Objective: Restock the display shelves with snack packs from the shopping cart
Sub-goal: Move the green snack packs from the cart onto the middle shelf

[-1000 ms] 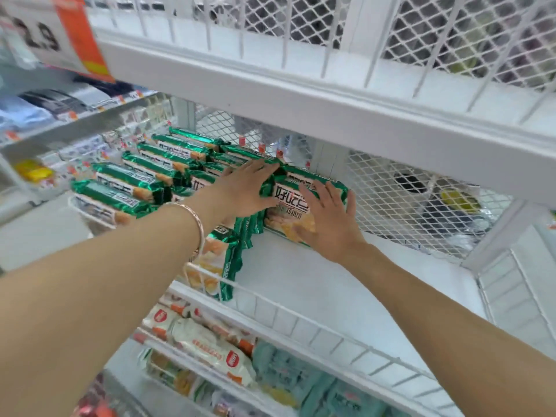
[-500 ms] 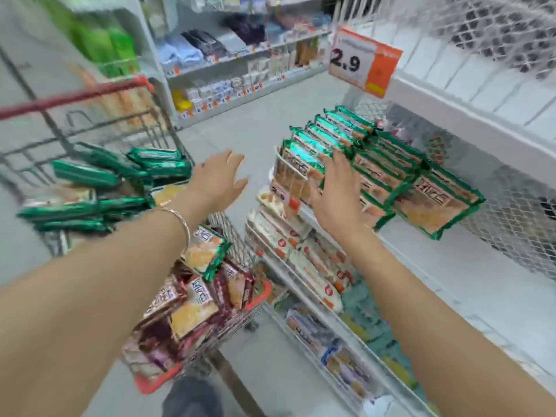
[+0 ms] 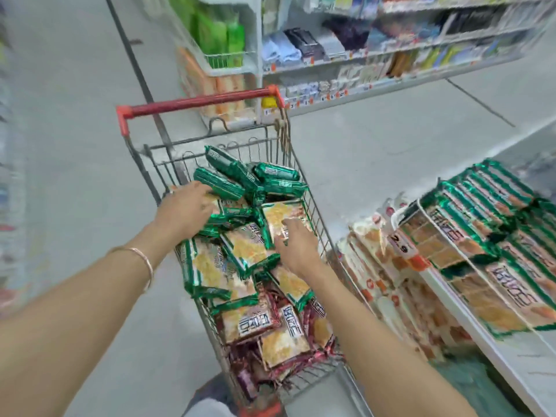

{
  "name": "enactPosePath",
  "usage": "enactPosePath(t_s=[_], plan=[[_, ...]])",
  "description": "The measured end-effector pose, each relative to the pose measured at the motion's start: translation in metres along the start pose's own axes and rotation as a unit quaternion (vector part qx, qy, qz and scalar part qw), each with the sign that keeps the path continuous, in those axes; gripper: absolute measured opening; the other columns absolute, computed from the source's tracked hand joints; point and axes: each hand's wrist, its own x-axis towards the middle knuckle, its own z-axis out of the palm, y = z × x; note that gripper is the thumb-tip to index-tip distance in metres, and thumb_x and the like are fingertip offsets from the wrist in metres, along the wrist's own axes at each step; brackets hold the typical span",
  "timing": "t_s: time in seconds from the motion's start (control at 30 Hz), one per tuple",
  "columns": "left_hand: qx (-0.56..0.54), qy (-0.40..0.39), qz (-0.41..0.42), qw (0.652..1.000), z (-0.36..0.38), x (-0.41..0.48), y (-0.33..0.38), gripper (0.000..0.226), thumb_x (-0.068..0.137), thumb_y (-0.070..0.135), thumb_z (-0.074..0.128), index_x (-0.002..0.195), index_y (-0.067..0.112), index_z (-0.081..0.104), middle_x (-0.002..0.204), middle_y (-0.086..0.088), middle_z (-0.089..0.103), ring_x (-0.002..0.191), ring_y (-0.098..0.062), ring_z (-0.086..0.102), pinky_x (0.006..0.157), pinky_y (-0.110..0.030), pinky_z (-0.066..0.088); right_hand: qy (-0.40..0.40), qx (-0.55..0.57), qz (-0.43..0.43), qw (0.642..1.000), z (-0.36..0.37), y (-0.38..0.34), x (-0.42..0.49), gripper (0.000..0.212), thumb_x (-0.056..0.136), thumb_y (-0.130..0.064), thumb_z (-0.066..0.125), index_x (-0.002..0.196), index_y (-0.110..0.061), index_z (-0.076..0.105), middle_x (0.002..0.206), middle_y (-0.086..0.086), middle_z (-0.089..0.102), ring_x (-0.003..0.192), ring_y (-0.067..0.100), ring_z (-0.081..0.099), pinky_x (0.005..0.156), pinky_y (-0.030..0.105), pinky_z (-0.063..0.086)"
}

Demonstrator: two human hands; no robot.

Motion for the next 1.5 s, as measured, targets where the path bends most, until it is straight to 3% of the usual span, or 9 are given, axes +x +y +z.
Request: enactPosePath(t_s=[0.23, 0.47, 0.6, 0.67, 0.77, 0.9, 1.03, 1.17, 1.5], plan=[[-0.108, 0.105, -0.102, 0.983, -0.022, 0.006, -0.074, 0.027, 0.097, 0.021, 0.051, 0.122, 0.017, 0.063, 0.122, -0.007, 0.061, 0.106, -0.026, 0.06, 0.087, -0.042, 0.051, 0.064, 0.115, -0.108, 0.985, 0.0, -0.102, 0.053, 0.043, 0.09, -0.013, 0.061, 0.132, -0.007, 0.06, 0.131, 0.009, 0.063, 0.121, 0.024, 0.057, 0.107, 0.042, 0.044], [-0.24, 0.113, -0.224, 0.938, -0.027, 0.001, -0.11, 0.026, 0.098, 0.025, 0.054, 0.119, 0.012, 0.062, 0.123, -0.01, 0.062, 0.108, -0.028, 0.059, 0.091, -0.036, 0.045, -0.055, -0.128, -0.223, 0.965, 0.049, -0.132, 0.07, 0.061, 0.091, -0.007, 0.065, 0.147, -0.019, 0.045, 0.149, 0.008, 0.047, 0.136, 0.03, 0.043, 0.105, 0.046, 0.047], [-0.502, 0.006, -0.334, 0.798, -0.031, -0.008, -0.1, 0.047, 0.095, 0.056, 0.054, 0.108, 0.011, 0.057, 0.117, -0.012, 0.054, 0.107, -0.031, 0.061, 0.094, -0.042, 0.054, 0.063, 0.071, -0.188, 0.978, 0.035, -0.148, 0.073, 0.024, 0.1, -0.012, 0.056, 0.116, -0.008, 0.072, 0.109, 0.009, 0.068, 0.092, 0.024, 0.063, 0.083, 0.038, 0.055], [-0.574, -0.071, -0.347, 0.738, -0.028, -0.01, -0.09, 0.055, 0.095, 0.06, 0.051, 0.117, 0.011, 0.055, 0.124, -0.009, 0.05, 0.118, -0.033, 0.058, 0.099, -0.041, 0.051, 0.007, 0.014, -0.217, 0.976, 0.03, -0.158, 0.075, 0.025, 0.096, -0.022, 0.063, 0.118, -0.011, 0.07, 0.119, 0.007, 0.065, 0.103, 0.023, 0.062, 0.087, 0.032, 0.053], [-0.583, -0.008, -0.375, 0.72, -0.016, -0.005, -0.086, 0.046, 0.094, 0.05, 0.061, 0.101, 0.005, 0.061, 0.117, -0.013, 0.063, 0.101, -0.028, 0.065, 0.091, -0.036, 0.053, -0.092, -0.119, -0.238, 0.959, 0.044, -0.154, 0.075, 0.057, 0.081, -0.046, 0.077, 0.125, -0.021, 0.052, 0.128, 0.001, 0.056, 0.115, 0.022, 0.054, 0.094, 0.039, 0.053], [-0.628, -0.006, -0.39, 0.674, -0.002, -0.002, -0.088, 0.055, 0.087, 0.035, 0.075, 0.121, -0.003, 0.057, 0.116, -0.015, 0.069, 0.091, -0.021, 0.064, 0.087, -0.033, 0.055, -0.097, 0.002, -0.224, 0.97, 0.056, -0.145, 0.07, 0.043, 0.086, -0.022, 0.075, 0.122, -0.016, 0.054, 0.126, 0.005, 0.059, 0.112, 0.027, 0.056, 0.097, 0.042, 0.052], [-0.598, 0.022, -0.429, 0.677, 0.008, -0.001, -0.077, 0.03, 0.084, 0.022, 0.079, 0.102, 0.004, 0.061, 0.11, -0.016, 0.07, 0.069, -0.015, 0.054, 0.057, -0.026, 0.042, -0.156, 0.137, -0.184, 0.961, 0.04, -0.146, 0.061, 0.049, 0.091, -0.019, 0.068, 0.138, -0.015, 0.058, 0.144, 0.004, 0.056, 0.122, 0.015, 0.057, 0.106, 0.029, 0.045], [-0.613, 0.095, -0.365, 0.694, -0.021, 0.0, -0.091, 0.021, 0.093, 0.017, 0.064, 0.109, 0.004, 0.061, 0.091, -0.006, 0.07, 0.073, -0.019, 0.067, 0.061, -0.031, 0.049, -0.009, 0.179, -0.102, 0.979, 0.018, -0.124, 0.074, 0.031, 0.096, -0.011, 0.057, 0.125, -0.011, 0.066, 0.118, 0.001, 0.07, 0.078, 0.005, 0.062, 0.079, 0.028, 0.059], [-0.647, 0.171, -0.35, 0.656, -0.049, -0.008, -0.145, 0.047, 0.088, 0.03, 0.049, 0.129, 0.007, 0.052, 0.104, -0.019, 0.069, 0.065, -0.025, 0.07, 0.052, -0.03, 0.055, -0.006, -0.231, -0.141, 0.963, 0.069, -0.114, 0.117, 0.073, 0.092, -0.025, 0.068, 0.151, -0.019, 0.025, 0.141, 0.011, 0.05, 0.128, 0.032, 0.047, 0.101, 0.045, 0.044]])
